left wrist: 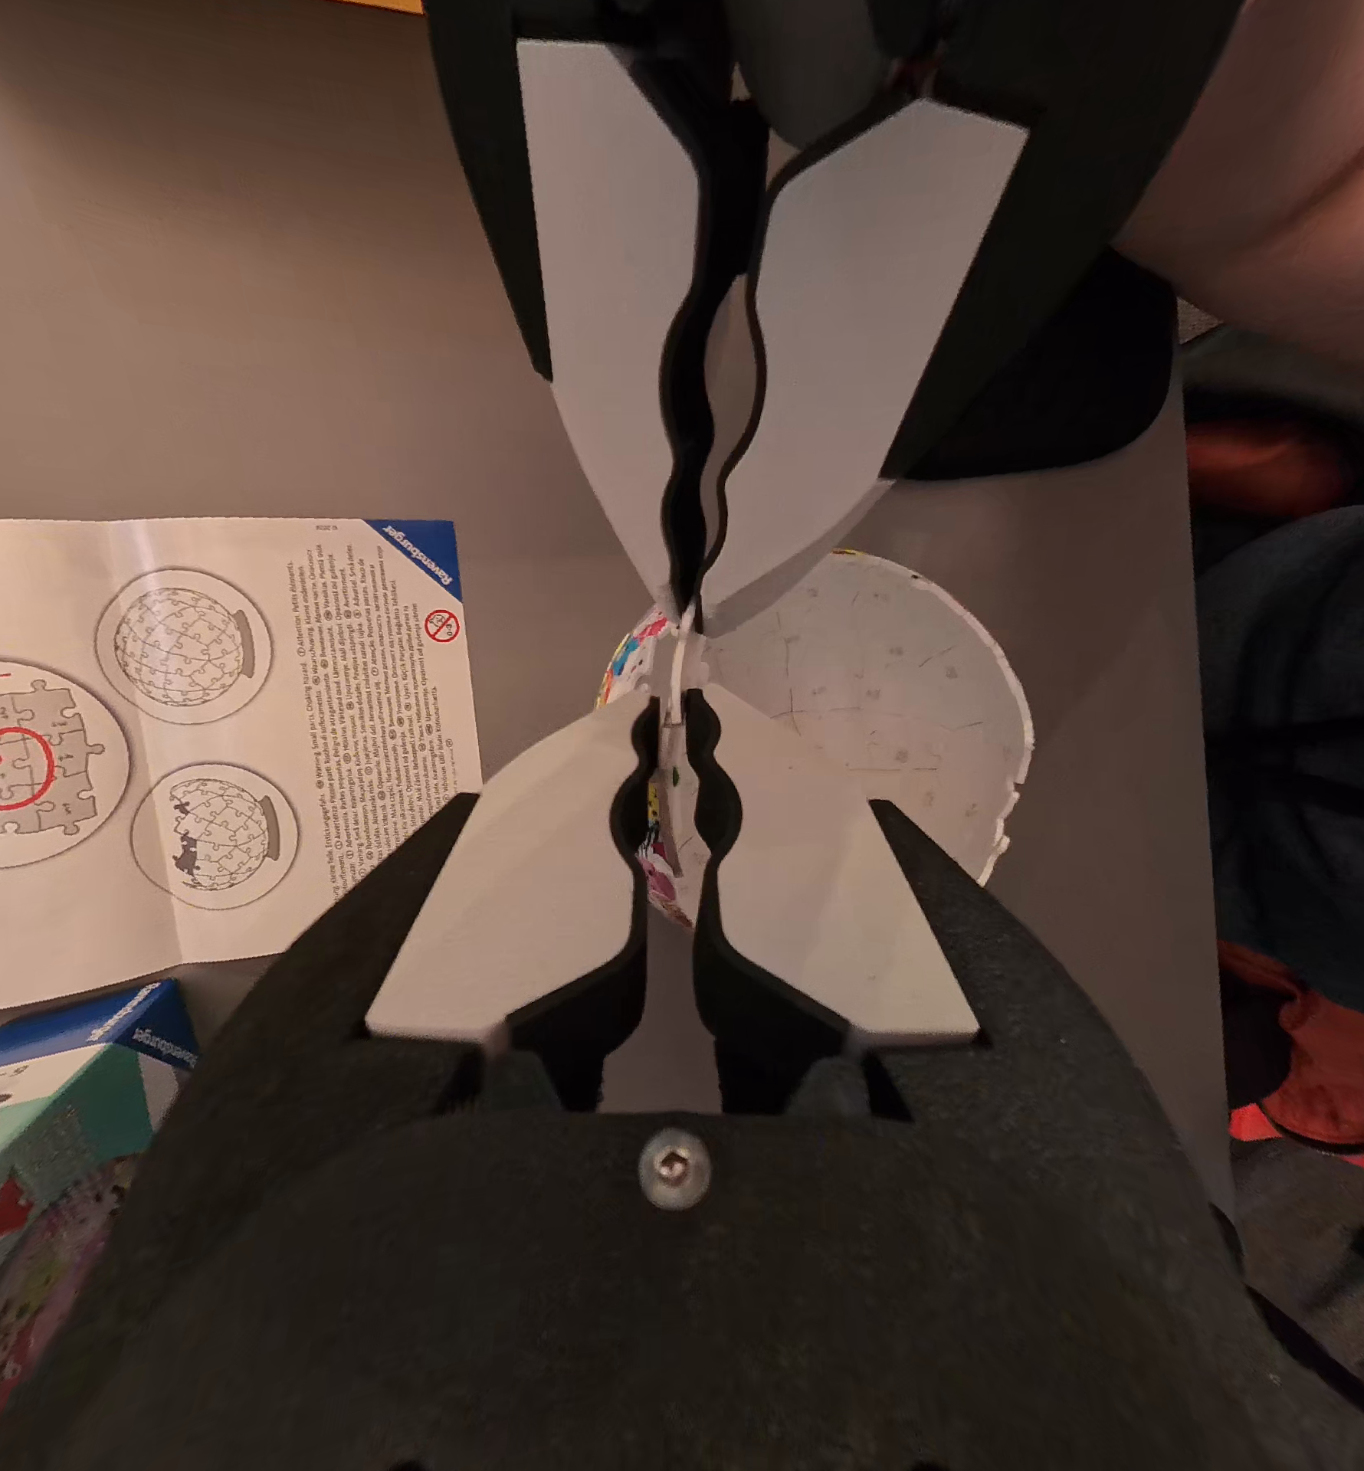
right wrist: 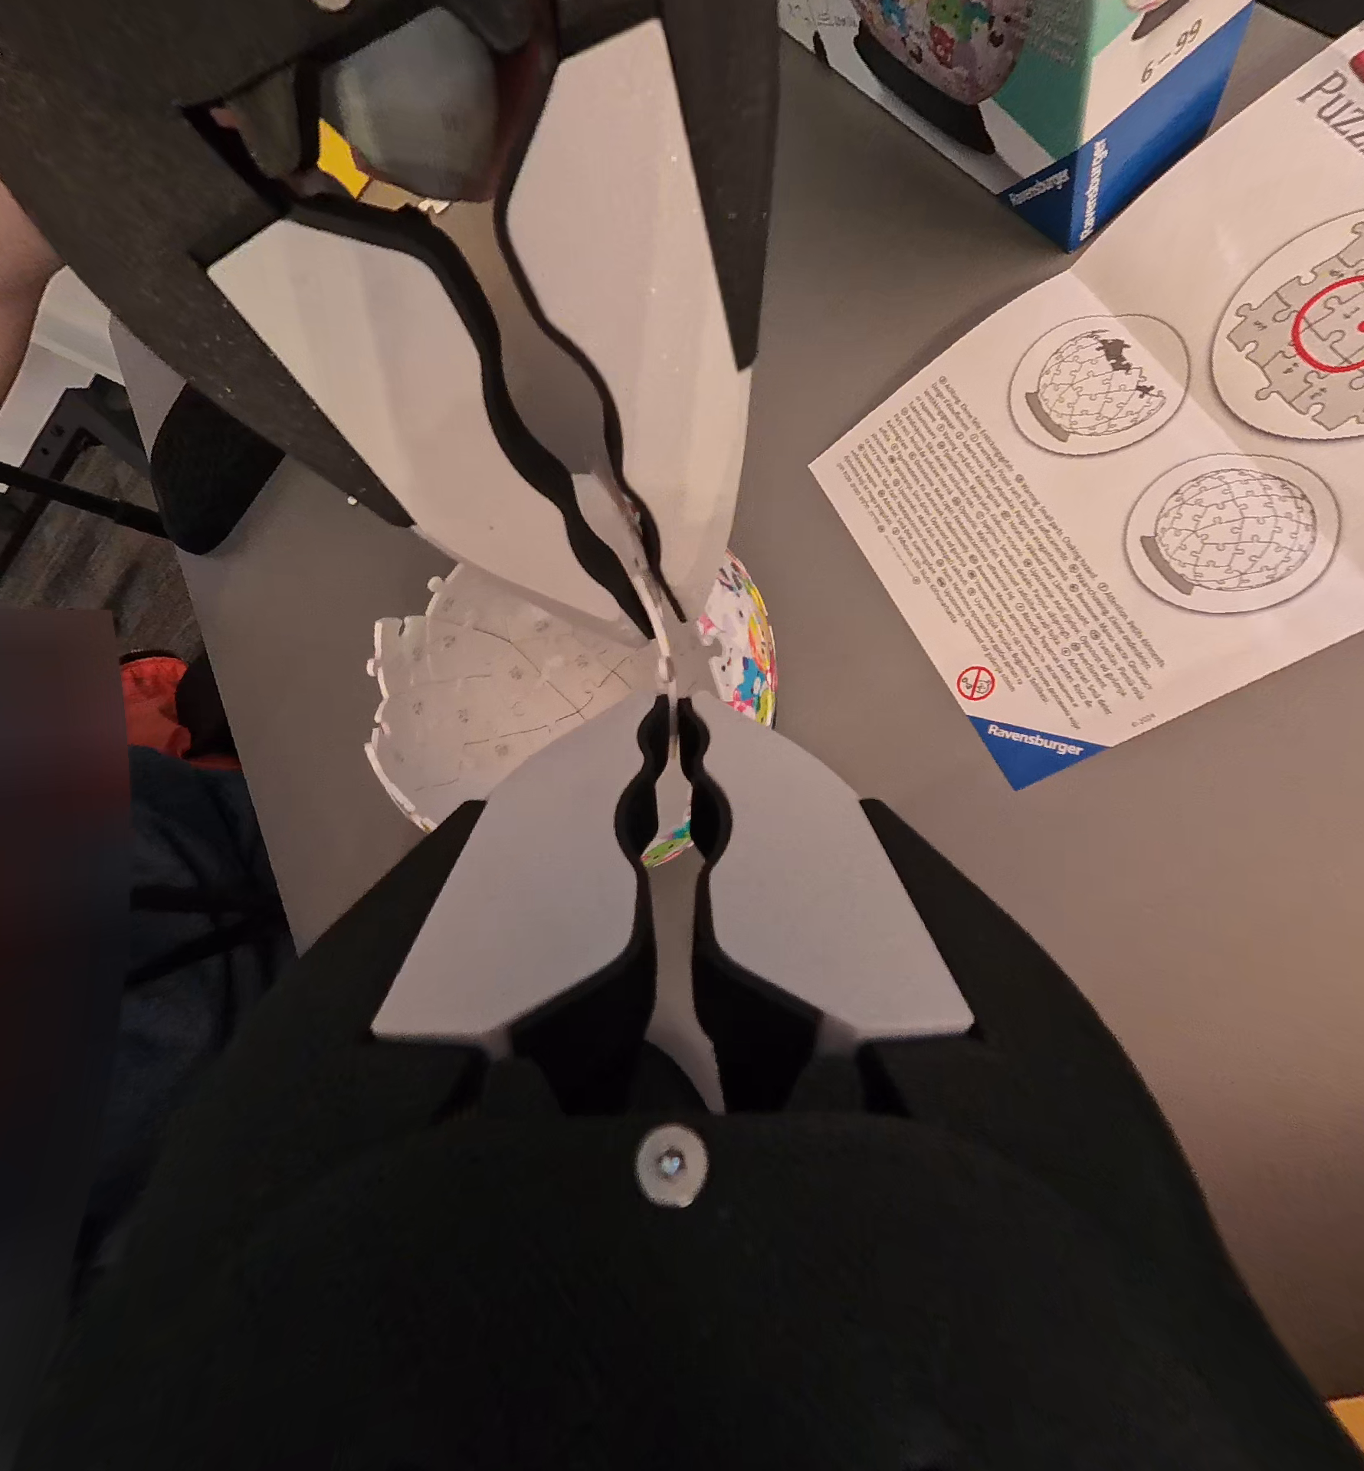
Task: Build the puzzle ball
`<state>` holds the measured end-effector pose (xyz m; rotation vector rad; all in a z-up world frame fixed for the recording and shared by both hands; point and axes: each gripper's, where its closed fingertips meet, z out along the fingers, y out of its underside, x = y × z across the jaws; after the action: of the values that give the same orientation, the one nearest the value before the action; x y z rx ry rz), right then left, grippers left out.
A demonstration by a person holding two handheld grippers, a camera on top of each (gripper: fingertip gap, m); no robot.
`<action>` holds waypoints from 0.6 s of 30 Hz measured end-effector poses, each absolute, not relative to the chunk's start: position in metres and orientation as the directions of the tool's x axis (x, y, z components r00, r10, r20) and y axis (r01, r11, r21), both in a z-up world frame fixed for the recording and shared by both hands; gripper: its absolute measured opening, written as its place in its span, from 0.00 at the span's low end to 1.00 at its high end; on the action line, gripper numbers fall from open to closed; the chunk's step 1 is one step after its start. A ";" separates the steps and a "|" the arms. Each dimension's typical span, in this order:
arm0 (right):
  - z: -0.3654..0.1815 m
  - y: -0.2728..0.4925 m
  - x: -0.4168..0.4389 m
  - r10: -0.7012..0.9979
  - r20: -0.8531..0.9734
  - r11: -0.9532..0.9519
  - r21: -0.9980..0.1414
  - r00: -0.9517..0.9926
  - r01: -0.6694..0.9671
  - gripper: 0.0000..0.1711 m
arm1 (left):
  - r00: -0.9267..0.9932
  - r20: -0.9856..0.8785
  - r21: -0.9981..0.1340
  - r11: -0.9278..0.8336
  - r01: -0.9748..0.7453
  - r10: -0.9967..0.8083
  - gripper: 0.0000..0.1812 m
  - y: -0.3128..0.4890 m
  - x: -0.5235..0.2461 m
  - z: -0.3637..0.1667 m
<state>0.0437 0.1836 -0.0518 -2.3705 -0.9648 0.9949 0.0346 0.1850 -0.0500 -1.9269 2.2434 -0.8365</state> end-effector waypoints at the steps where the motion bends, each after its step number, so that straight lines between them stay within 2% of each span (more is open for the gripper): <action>1: -0.052 0.184 0.044 0.723 -0.465 -0.685 -0.578 0.511 0.443 0.02 | -0.217 0.290 -0.438 0.072 -0.896 -0.932 0.03 0.185 0.034 -0.050; 10: -0.054 0.187 0.044 0.728 -0.437 -0.676 -0.585 0.529 0.447 0.02 | -0.251 0.233 -0.449 0.125 -0.884 -0.939 0.01 0.187 0.035 -0.052; 18: -0.053 0.188 0.042 0.728 -0.440 -0.675 -0.593 0.526 0.438 0.02 | -0.241 0.252 -0.465 0.101 -0.879 -0.937 0.01 0.187 0.033 -0.052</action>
<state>0.0423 0.1876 -0.0532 -2.3572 -0.9555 0.9581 0.0334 0.1875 -0.0515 -1.8647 2.2486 -0.8202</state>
